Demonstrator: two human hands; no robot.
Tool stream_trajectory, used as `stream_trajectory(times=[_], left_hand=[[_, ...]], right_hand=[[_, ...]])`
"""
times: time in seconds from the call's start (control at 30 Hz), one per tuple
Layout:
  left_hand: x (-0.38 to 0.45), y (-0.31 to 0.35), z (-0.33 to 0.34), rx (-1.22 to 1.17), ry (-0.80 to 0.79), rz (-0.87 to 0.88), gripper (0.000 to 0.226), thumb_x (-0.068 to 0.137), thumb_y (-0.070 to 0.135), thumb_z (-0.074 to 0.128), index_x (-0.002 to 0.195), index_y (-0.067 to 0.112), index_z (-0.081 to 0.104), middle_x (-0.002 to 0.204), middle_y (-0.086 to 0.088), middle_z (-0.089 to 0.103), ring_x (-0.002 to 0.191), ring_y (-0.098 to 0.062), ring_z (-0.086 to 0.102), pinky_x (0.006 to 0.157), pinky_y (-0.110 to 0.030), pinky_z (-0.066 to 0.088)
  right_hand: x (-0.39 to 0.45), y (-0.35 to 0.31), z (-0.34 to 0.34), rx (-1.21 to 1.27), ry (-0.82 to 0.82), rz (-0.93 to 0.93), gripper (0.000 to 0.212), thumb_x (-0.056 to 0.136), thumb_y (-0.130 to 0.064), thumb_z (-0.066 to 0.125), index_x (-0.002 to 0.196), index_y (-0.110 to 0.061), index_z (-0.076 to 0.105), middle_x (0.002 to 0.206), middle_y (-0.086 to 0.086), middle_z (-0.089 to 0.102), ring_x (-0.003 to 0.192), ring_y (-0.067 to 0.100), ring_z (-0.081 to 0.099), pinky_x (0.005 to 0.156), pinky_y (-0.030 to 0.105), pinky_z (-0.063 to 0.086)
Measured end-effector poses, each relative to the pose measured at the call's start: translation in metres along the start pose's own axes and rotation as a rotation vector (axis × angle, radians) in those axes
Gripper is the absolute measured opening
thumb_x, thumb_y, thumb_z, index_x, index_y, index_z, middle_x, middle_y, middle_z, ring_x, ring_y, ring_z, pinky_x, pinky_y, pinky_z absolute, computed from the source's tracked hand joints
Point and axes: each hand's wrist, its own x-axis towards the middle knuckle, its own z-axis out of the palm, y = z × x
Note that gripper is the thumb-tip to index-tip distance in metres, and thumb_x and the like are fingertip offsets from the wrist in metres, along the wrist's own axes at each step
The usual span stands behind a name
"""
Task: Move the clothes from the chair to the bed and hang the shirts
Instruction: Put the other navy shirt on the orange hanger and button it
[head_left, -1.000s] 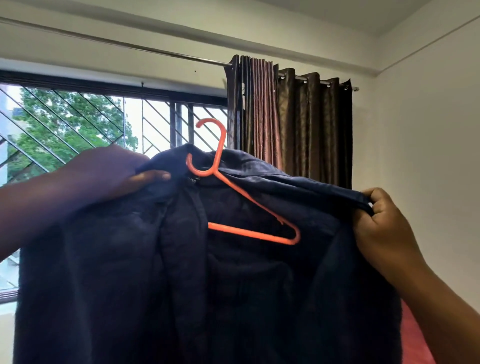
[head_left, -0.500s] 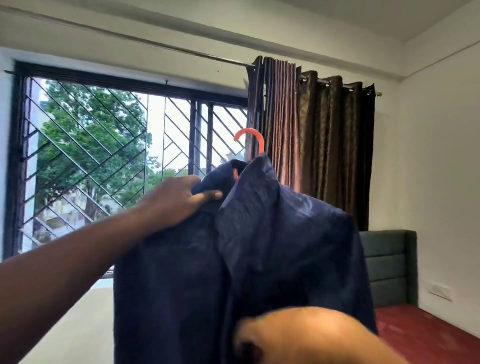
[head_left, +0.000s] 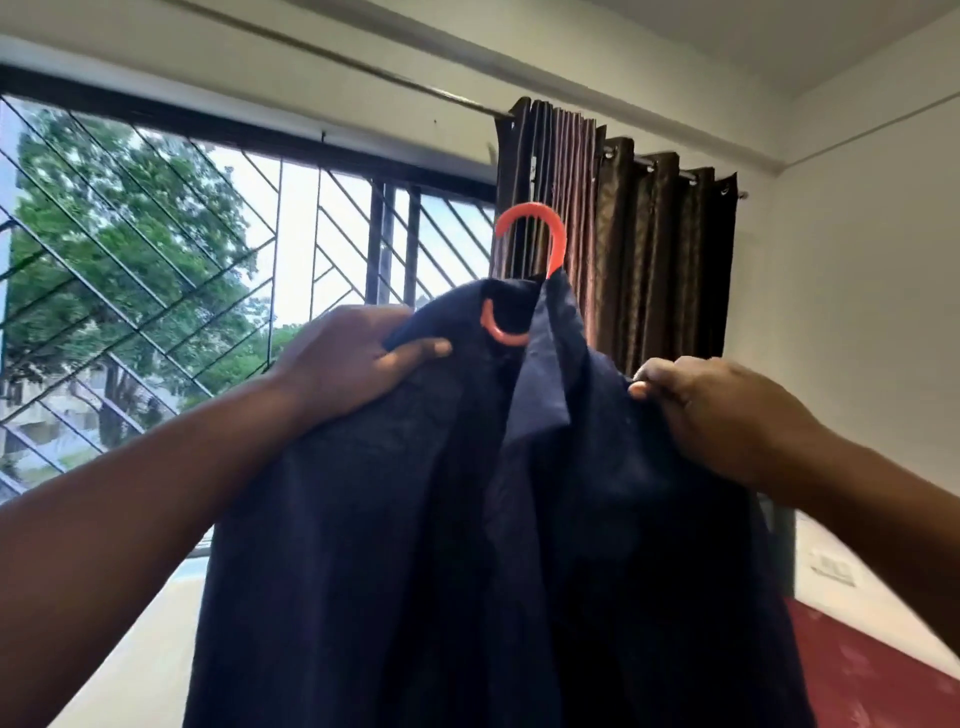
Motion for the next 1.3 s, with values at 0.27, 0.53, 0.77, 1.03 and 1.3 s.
stream_trajectory(times=[0.27,0.53,0.77,1.03,1.3], left_hand=[[-0.006,-0.064,-0.004,-0.193,0.049,0.106,0.051,0.092,0.057,0.044,0.055,0.022,0.039,0.047,0.008,0.030,0.051,-0.012,0.034,0.052,-0.032,0.029],[-0.012,-0.122,0.014,-0.144,0.018,0.267,0.062,0.084,0.071,0.043,0.116,0.019,0.050,0.097,-0.009,0.063,0.083,-0.029,0.060,0.075,-0.041,0.048],[-0.034,-0.124,0.048,-0.160,0.172,0.311,0.036,0.090,0.038,0.043,0.075,0.007,0.051,0.067,-0.015,0.053,0.063,-0.035,0.055,0.057,-0.042,0.042],[-0.063,-0.105,0.145,-0.403,0.026,0.332,0.024,0.092,0.032,0.040,0.075,0.016,0.038,0.063,0.005,0.029,0.051,-0.030,0.043,0.047,-0.035,0.038],[-0.047,-0.052,0.303,-0.350,-0.234,0.217,0.052,0.089,0.043,0.031,0.056,0.007,0.050,0.061,-0.011,0.056,0.062,-0.034,0.061,0.054,-0.038,0.042]], right_hand=[[-0.001,-0.059,0.035,0.097,0.136,0.010,0.039,0.101,-0.053,0.025,0.092,-0.021,0.046,0.087,0.019,0.069,0.078,0.042,0.064,0.061,0.039,0.040],[-0.007,-0.065,0.007,-0.189,0.362,0.234,0.054,0.094,-0.059,0.026,0.088,-0.013,0.053,0.079,0.027,0.065,0.072,0.049,0.062,0.062,0.045,0.046],[-0.032,-0.074,0.004,-0.070,0.309,0.295,0.090,0.078,-0.088,0.015,0.080,-0.012,0.063,0.078,0.016,0.067,0.078,0.040,0.061,0.064,0.042,0.043],[-0.090,-0.045,0.059,-0.011,0.144,0.415,0.079,0.085,-0.081,0.026,0.066,-0.010,0.056,0.059,0.003,0.055,0.062,0.034,0.054,0.055,0.044,0.044],[-0.119,0.078,0.169,-0.094,0.007,0.544,0.087,0.076,-0.081,0.011,0.080,-0.012,0.063,0.090,0.013,0.070,0.083,0.038,0.062,0.060,0.038,0.041]])
